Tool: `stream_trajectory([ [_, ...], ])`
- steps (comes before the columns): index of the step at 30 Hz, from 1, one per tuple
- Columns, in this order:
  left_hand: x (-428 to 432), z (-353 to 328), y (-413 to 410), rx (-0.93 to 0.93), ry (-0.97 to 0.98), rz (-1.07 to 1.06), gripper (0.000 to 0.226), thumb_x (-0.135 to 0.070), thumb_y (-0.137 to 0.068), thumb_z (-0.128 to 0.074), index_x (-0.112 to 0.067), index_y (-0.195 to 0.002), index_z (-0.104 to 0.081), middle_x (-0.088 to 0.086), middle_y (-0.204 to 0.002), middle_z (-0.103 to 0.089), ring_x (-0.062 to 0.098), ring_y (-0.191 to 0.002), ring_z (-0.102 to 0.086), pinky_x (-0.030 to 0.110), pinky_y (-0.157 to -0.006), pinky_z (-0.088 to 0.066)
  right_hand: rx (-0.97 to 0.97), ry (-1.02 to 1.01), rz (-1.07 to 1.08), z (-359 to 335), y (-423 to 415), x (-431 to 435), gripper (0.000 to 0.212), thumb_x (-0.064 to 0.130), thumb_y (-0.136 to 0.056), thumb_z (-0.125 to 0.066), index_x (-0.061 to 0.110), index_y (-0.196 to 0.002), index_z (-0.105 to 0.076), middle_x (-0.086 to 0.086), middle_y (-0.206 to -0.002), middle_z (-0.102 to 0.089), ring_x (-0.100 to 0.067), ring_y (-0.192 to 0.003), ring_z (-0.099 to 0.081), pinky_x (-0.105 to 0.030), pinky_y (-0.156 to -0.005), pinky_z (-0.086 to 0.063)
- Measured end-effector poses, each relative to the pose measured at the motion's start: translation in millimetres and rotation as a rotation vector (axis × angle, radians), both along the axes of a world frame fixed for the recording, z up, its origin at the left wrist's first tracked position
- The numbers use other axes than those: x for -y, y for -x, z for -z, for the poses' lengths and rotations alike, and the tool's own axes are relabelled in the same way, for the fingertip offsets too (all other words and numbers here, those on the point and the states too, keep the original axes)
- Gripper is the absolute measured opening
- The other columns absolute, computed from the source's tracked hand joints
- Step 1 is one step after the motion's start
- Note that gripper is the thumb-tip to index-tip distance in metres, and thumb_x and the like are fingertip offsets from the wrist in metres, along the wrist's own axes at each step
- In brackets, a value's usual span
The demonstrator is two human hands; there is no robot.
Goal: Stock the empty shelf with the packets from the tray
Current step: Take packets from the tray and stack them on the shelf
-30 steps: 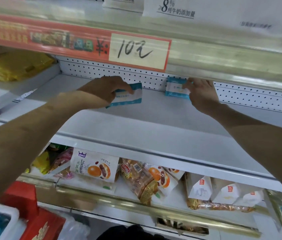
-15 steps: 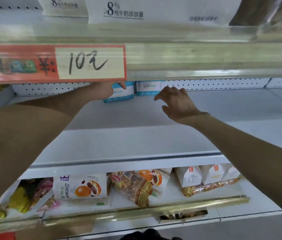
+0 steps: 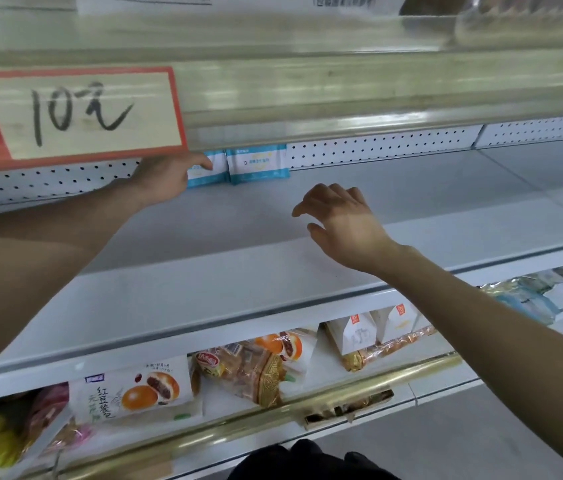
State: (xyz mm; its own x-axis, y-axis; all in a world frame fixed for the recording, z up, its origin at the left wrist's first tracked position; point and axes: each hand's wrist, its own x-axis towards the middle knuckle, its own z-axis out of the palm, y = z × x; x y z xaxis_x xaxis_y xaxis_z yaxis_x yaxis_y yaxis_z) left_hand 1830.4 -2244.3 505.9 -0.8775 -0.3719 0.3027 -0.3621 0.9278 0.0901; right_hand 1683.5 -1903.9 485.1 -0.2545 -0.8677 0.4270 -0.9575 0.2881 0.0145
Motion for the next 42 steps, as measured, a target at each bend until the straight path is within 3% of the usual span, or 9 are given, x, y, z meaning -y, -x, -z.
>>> stream_trajectory([
  [4, -14.0, -0.4, -1.5, -0.054, 0.117, -0.008, 0.057, 0.013, -0.08, -0.056, -0.022, -0.122, -0.073, 0.018, -0.092, -0.067, 0.04, -0.093, -0.061, 0.04, -0.075, -0.038, -0.005, 0.001, -0.016, -4.7, -5.1, 3.6, 0.033, 0.017, -0.09, -0.06, 0.027, -0.121, -0.068, 0.0, -0.119, -0.06, -0.026, -0.104, -0.057, -0.041, -0.087, -0.041],
  [9, -20.3, -3.4, -26.5, -0.148, 0.126, -0.014, 0.046, 0.01, -0.078, -0.06, -0.016, -0.113, -0.076, 0.017, -0.092, -0.07, 0.038, -0.087, -0.064, 0.037, -0.072, -0.037, 0.025, -0.031, -0.056, -6.8, -15.7, 13.6, 0.034, 0.018, -0.09, -0.059, 0.028, -0.122, -0.067, 0.0, -0.12, -0.06, -0.025, -0.104, -0.056, -0.042, -0.088, -0.041],
  [11, -25.5, -3.4, -43.8, -0.167, 0.11, 0.03, 0.042, 0.002, -0.079, -0.061, -0.018, -0.114, -0.073, 0.012, -0.104, -0.071, 0.036, -0.096, -0.065, 0.041, -0.082, -0.049, 0.047, -0.059, -0.081, -8.1, -21.1, 20.3, 0.034, 0.019, -0.092, -0.057, 0.028, -0.123, -0.066, 0.0, -0.122, -0.06, -0.025, -0.106, -0.055, -0.042, -0.089, -0.039],
  [14, -49.7, -6.9, -73.0, -0.127, -0.033, 0.028, 0.042, -0.009, -0.087, -0.058, -0.023, -0.125, -0.067, 0.002, -0.124, -0.064, 0.026, -0.114, -0.058, 0.043, -0.098, -0.048, 0.096, -0.101, -0.114, -10.6, -29.6, 29.9, 0.033, 0.022, -0.094, -0.055, 0.028, -0.125, -0.064, 0.0, -0.124, -0.06, -0.025, -0.111, -0.055, -0.042, -0.093, -0.038],
  [18, -98.1, -4.4, -117.7, -0.147, -0.193, -0.138, 0.039, -0.015, -0.096, -0.06, -0.027, -0.133, -0.061, -0.003, -0.123, -0.062, 0.015, -0.105, -0.059, 0.036, -0.093, -0.05, 0.145, -0.121, -0.173, -13.4, -42.4, 40.8, 0.033, 0.023, -0.095, -0.053, 0.028, -0.126, -0.061, 0.003, -0.121, -0.061, -0.023, -0.11, -0.056, -0.042, -0.094, -0.041],
  [27, -245.1, 6.7, -274.8, -0.595, -0.147, -0.656, 0.043, -0.005, -0.096, -0.054, -0.025, -0.134, -0.058, -0.008, -0.119, -0.059, 0.014, -0.099, -0.059, 0.032, -0.079, -0.049, 0.243, 0.001, -0.596, -32.8, -141.7, 67.0, 0.023, 0.025, -0.098, -0.054, 0.025, -0.119, -0.065, 0.003, -0.116, -0.063, -0.023, -0.104, -0.059, -0.041, -0.091, -0.043],
  [35, -363.4, 73.9, -450.2, -0.414, -0.184, -1.265, 0.036, -0.01, -0.094, -0.059, -0.022, -0.128, -0.061, 0.0, -0.113, -0.062, 0.023, -0.092, -0.062, 0.042, -0.078, -0.052, 0.334, -0.152, -1.162, 14.4, -321.1, 74.4, 0.028, 0.023, -0.093, -0.051, 0.018, -0.116, -0.066, -0.001, -0.112, -0.064, -0.026, -0.102, -0.06, -0.044, -0.085, -0.051],
  [38, -407.6, 97.9, -500.6, -0.368, -0.283, -1.434, 0.033, -0.013, -0.092, -0.058, -0.016, -0.124, -0.065, 0.004, -0.107, -0.063, 0.03, -0.093, -0.064, 0.043, -0.08, -0.053, 0.362, -0.319, -1.24, 48.4, -373.0, 64.2, 0.027, 0.021, -0.092, -0.058, 0.018, -0.118, -0.065, -0.003, -0.111, -0.062, -0.026, -0.104, -0.06, -0.041, -0.081, -0.051],
  [42, -453.4, 116.6, -544.4, -0.348, -0.347, -1.481, 0.038, -0.022, -0.083, -0.051, -0.015, -0.116, -0.069, 0.002, -0.106, -0.065, 0.031, -0.1, -0.063, 0.043, -0.089, -0.051, 0.287, -0.523, -1.282, 79.6, -423.4, 63.7, 0.027, 0.025, -0.093, -0.057, 0.025, -0.12, -0.063, 0.003, -0.115, -0.059, -0.022, -0.109, -0.058, -0.041, -0.088, -0.052],
])
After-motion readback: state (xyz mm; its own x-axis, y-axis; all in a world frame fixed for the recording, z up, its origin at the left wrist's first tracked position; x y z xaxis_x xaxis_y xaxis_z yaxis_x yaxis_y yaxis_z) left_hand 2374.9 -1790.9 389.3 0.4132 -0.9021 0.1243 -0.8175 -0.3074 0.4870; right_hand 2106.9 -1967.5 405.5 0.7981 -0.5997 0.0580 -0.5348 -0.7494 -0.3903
